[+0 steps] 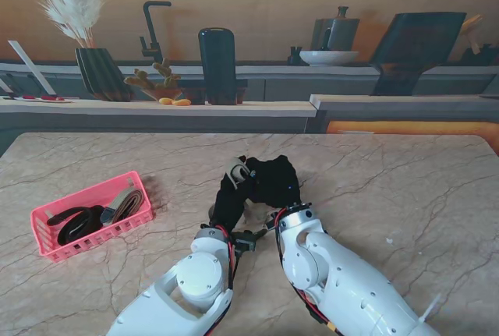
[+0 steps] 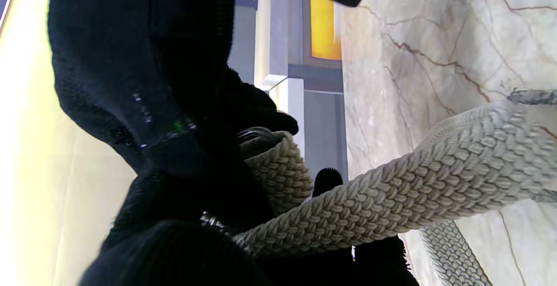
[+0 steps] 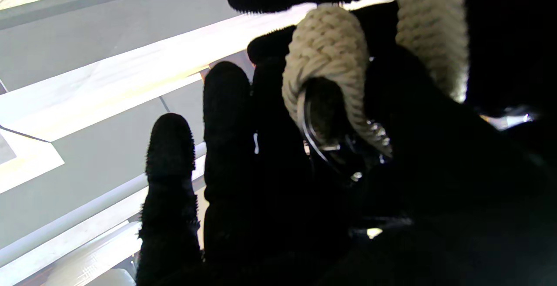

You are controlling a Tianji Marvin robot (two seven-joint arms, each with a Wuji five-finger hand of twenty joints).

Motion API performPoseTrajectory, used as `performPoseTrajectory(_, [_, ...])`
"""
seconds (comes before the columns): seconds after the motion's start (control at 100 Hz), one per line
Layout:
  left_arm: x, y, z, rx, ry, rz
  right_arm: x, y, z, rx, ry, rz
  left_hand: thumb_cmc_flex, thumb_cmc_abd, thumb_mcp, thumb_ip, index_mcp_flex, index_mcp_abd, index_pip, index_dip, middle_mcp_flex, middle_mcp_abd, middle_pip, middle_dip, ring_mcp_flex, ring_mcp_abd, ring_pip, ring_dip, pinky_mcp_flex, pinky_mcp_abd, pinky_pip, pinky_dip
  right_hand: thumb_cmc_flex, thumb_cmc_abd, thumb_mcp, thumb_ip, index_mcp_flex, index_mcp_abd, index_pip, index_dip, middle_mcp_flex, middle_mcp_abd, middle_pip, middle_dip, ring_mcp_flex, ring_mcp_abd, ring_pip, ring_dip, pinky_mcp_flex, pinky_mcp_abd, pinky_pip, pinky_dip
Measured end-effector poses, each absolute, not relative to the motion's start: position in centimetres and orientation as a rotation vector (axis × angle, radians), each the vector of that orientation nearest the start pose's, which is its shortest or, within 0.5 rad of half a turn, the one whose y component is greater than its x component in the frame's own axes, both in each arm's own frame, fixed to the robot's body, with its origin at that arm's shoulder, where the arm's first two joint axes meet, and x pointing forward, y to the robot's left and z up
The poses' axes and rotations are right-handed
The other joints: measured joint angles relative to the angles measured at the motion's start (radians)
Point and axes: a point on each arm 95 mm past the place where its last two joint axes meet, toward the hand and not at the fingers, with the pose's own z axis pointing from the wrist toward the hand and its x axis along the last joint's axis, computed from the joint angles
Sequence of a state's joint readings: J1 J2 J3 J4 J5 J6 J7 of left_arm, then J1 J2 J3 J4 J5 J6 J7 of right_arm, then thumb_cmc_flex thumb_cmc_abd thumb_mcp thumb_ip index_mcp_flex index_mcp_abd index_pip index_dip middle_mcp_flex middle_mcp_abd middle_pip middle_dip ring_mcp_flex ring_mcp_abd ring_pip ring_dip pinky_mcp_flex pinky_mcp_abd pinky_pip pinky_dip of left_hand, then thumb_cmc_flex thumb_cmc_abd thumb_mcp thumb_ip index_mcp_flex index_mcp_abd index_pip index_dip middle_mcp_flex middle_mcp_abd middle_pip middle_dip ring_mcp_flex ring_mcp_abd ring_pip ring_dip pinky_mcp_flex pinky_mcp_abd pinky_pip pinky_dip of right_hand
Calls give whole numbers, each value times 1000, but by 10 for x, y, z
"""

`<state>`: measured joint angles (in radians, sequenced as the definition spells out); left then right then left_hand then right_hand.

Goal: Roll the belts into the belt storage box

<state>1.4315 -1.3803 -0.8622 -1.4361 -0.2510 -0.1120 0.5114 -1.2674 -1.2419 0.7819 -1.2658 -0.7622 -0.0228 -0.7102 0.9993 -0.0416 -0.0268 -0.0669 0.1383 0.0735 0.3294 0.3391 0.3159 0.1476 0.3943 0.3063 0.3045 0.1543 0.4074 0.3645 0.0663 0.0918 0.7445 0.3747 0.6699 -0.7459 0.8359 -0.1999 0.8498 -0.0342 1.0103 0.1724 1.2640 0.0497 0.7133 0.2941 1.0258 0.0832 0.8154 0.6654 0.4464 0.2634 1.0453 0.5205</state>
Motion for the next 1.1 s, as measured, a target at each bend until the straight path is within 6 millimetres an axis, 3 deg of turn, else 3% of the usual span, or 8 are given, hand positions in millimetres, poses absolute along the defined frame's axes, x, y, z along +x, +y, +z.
performPoseTrajectory(0.13, [391,-159,-344,-2338,127,-2245,424,111,-328,988,1060,1970,137,0,-57,-7,1,15,268,59,96,-6,43,27,90,1,65,-1,65,5,59,26,0,2,0,0,-29,6,0,9,-28,9,0,2,-24,7,-3,-12,-12,15,0,-4])
performPoseTrajectory(0.26, [391,-158,-342,-2339,106,-2248,421,110,-325,1057,1125,1957,158,-50,63,-7,21,27,449,86,240,16,74,120,219,37,164,55,170,66,156,64,2,17,36,3,-124,27,-42,103,-154,35,8,53,-105,20,-23,-15,-42,36,1,-14])
performPoseTrajectory(0.34, [391,-155,-341,-2345,103,-2252,416,108,-321,1091,1166,1950,158,-88,98,-7,53,27,498,98,299,24,63,237,281,68,237,118,240,111,233,94,-52,26,80,90,-165,63,-189,280,-248,43,57,94,-139,21,-38,-15,-58,36,1,-14])
performPoseTrajectory(0.4, [392,-153,-340,-2375,114,-2266,411,105,-319,1101,1181,1940,158,-98,106,-15,65,26,499,100,320,24,59,299,322,83,279,168,277,136,281,111,-87,37,82,126,-208,75,-274,328,-280,44,92,107,-162,21,-39,-15,-70,36,-10,-14])
performPoseTrajectory(0.71, [395,-151,-338,-2474,230,-2275,392,76,-311,1112,1201,1901,158,-128,106,-35,94,-13,511,145,380,-37,110,524,499,114,452,339,429,225,446,158,-198,109,-38,115,-342,60,-443,364,-436,8,102,122,-255,30,-122,-15,-108,34,-81,10])
performPoseTrajectory(0.75, [395,-149,-338,-2486,244,-2273,391,71,-309,1106,1200,1900,158,-129,98,-35,105,5,519,160,437,-10,258,595,531,114,484,356,442,233,472,163,-199,108,-55,115,-369,53,-473,361,-521,83,-7,102,-254,30,-118,-15,-113,27,-88,19])
performPoseTrajectory(0.89, [395,-146,-343,-2523,317,-2242,389,53,-299,1064,1183,1919,171,-129,50,-36,147,14,526,197,487,-6,376,622,591,114,575,422,477,260,560,210,-199,108,-83,115,-382,29,-505,368,-566,107,-94,93,-279,29,-145,-15,-116,25,-113,32])
performPoseTrajectory(1.1, [396,-140,-346,-2553,448,-2216,385,29,-286,909,1241,1926,169,-147,19,-17,214,16,526,236,552,-6,455,626,681,105,723,510,544,265,697,317,-154,158,-109,115,-448,-144,-497,414,-606,99,-171,92,-282,9,-218,-20,-102,-1,-164,64])
